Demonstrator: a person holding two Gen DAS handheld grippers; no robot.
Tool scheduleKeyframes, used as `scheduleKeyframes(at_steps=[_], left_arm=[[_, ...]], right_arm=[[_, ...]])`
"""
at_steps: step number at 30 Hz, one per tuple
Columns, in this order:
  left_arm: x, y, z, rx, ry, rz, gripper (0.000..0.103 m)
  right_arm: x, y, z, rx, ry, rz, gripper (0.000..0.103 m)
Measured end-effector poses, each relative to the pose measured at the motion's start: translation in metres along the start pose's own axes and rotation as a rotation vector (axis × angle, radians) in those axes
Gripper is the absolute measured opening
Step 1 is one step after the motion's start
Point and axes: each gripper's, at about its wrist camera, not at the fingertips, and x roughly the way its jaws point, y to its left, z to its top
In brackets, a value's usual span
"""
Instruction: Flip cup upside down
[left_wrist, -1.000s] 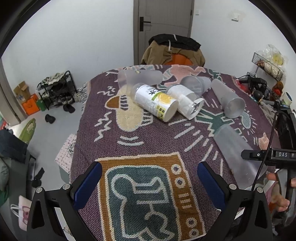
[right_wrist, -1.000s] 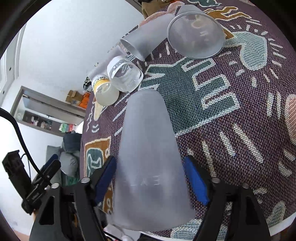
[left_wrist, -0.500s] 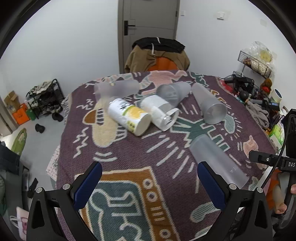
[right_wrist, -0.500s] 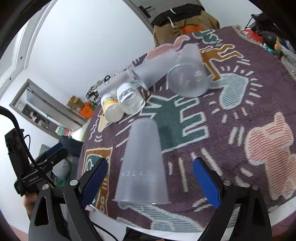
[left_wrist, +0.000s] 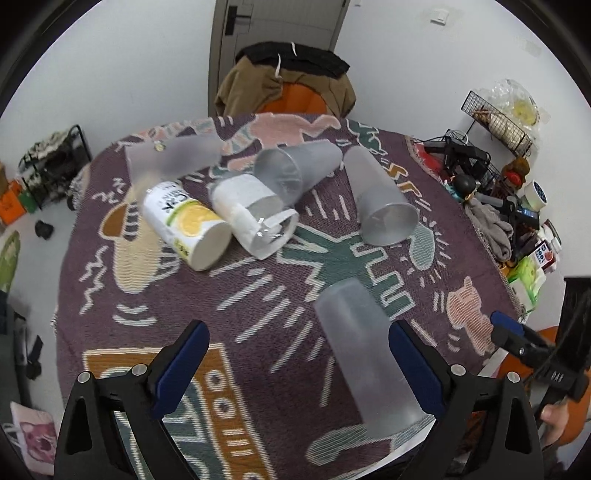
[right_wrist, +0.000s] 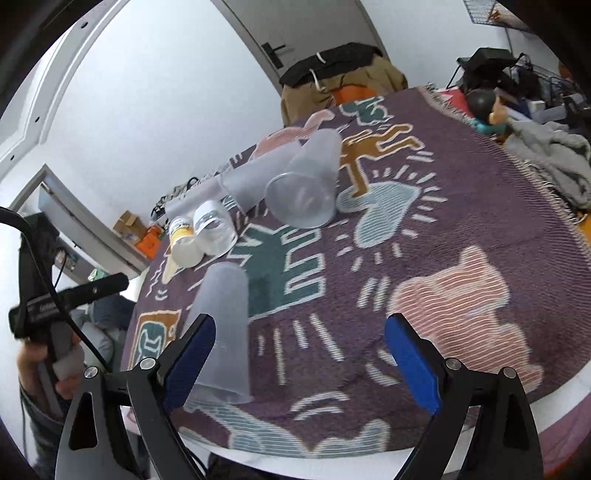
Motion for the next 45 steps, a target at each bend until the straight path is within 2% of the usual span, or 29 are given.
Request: scheduleKeyframes(at_steps=[12,20,23,29,34,35,39,45], left_arm=[[0.058,-0.034,0.013,-0.014,0.189,-0.054,0.095],[0.099,-0.043,0.020,-0.022,0.299,-0.016,0.094],[0.110,-0.044,0.022,-0.038,0.340,-0.007,0.086],[0.127,-0.045,0.027,-0.064,0.392,0.008,0.083],[0.141,-0.045,0.029,-0.077,0.430,0.036,0.071],[0.145,-0.043,0.028,-0.083,0.442,0.042,0.065],[0.146,-0.041,0.030,-0.092,0.431,0.058,0.063],[0.120,-0.049,0.044,-0.049,0.336,0.063,0.062]], right_arm=[[-0.017,-0.032,-0.009,-0.035,-0.086,-0.058,0.094],[-0.014,-0.053,-0.007,0.000,-0.106,-0.065,0.093],[-0.012,-0.059,-0.008,0.019,-0.098,-0.060,0.093],[-0.009,-0.070,-0.007,0.050,-0.092,-0.050,0.094],[-0.007,-0.072,-0.010,0.060,-0.082,-0.039,0.094],[-0.007,-0.072,-0.010,0.059,-0.081,-0.037,0.093],[-0.004,-0.072,-0.009,0.058,-0.077,-0.036,0.094],[0.000,-0.072,-0.011,0.067,-0.065,-0.029,0.094]])
